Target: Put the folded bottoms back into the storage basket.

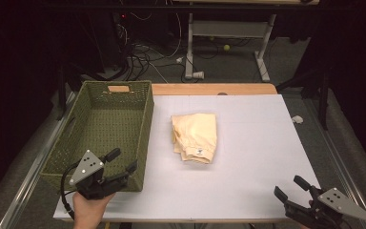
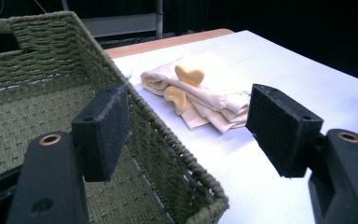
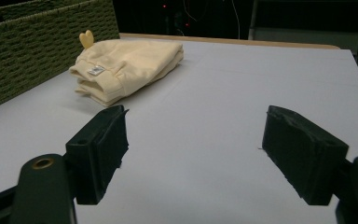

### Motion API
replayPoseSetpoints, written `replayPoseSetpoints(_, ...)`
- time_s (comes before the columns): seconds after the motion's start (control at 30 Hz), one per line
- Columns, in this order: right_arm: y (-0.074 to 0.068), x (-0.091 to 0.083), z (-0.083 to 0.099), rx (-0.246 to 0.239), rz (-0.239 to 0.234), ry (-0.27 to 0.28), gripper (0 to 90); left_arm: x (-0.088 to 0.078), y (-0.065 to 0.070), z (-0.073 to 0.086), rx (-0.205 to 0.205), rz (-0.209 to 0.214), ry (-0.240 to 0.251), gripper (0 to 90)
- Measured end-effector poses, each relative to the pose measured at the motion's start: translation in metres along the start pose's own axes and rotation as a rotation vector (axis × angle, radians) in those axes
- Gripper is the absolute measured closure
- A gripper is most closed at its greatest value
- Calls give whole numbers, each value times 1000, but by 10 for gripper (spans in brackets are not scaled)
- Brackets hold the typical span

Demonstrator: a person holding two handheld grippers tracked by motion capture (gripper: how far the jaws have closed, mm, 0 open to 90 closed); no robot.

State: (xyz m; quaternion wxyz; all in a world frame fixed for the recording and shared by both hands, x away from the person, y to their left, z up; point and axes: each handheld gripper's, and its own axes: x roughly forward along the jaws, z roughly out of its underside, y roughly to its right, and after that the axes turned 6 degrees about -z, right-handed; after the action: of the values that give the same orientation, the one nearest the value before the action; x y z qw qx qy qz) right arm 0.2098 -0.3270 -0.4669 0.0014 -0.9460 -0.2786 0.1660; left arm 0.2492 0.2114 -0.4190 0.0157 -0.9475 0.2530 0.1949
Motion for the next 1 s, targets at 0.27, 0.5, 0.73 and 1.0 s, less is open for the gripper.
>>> replayPoseSetpoints(0.27,0,0,0,-1,-2,0,228,8,7,-3,13,19,-10,288)
replayPoseSetpoints(0.5,0,0,0,0,-1,-1,228,14,14,-6,17,36,-13,288)
replayPoseSetpoints(0.73,0,0,0,0,-2,-1,228,20,20,-8,22,52,-17,288)
replayPoseSetpoints(1.0,0,1,0,-1,-3,-2,229,28,29,-12,32,70,-18,288)
